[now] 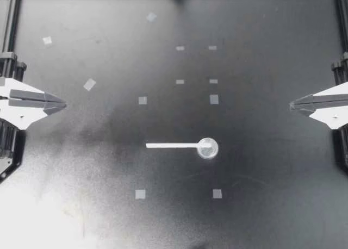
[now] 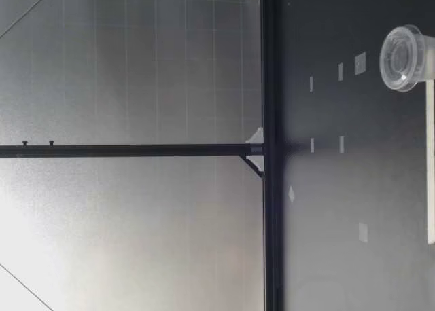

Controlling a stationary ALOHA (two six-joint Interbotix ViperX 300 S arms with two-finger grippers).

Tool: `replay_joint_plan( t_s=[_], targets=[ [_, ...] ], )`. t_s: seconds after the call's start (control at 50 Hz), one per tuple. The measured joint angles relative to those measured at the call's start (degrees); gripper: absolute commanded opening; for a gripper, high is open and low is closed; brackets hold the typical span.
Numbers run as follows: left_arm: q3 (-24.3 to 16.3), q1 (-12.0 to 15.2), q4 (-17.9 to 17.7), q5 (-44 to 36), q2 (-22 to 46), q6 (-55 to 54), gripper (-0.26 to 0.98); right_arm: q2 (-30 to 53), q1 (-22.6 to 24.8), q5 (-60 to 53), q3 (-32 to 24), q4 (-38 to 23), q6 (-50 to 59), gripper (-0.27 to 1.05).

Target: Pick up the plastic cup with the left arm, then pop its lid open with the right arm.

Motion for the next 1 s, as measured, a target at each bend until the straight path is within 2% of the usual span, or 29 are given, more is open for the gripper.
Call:
replay_joint_plan(
  t_s=[0.1, 0.24, 0.34, 0.5, 0.58, 0.7, 0.9, 1.0],
  targets=[
    [1.5, 0.0, -0.2, 0.0, -1.9, -0.6, -0.02, -0.7, -0.1, 0.0, 0.4, 0.1, 0.4, -0.03],
    [1.0, -0.1, -1.7, 1.2, -3.0, -0.4, -0.02, -2.6, -0.2, 0.6, -0.2, 1.1, 2.5, -0.03],
    [-3.2, 0.1, -2.4, 6.4, -2.8, -0.2, -0.02, -2.6, -0.3, 4.7, -2.9, 1.2, 2.8, -0.03],
    [-14.2, 4.6, -2.3, 20.0, 0.2, 0.5, -0.02, 1.8, -0.9, 16.5, -9.1, 1.3, 3.0, -0.03],
    [-17.8, 5.4, -1.9, 23.7, 2.6, 1.4, -0.02, 4.9, -1.1, 19.2, -11.2, 1.2, 3.1, -0.03],
    [-20.1, 5.5, -1.8, 25.5, 6.8, 2.1, -0.02, 9.4, -1.1, 20.0, -13.1, 1.4, 5.1, -0.03],
    [-21.4, 5.5, -1.8, 25.8, 14.6, 1.9, -0.01, 15.8, -1.1, 20.4, -13.6, 1.3, 10.4, -0.03],
    [-22.1, 5.5, -1.8, 25.6, 18.8, 2.1, 0.03, 18.3, -1.1, 20.6, -13.5, 1.3, 12.0, -0.03]
  ],
)
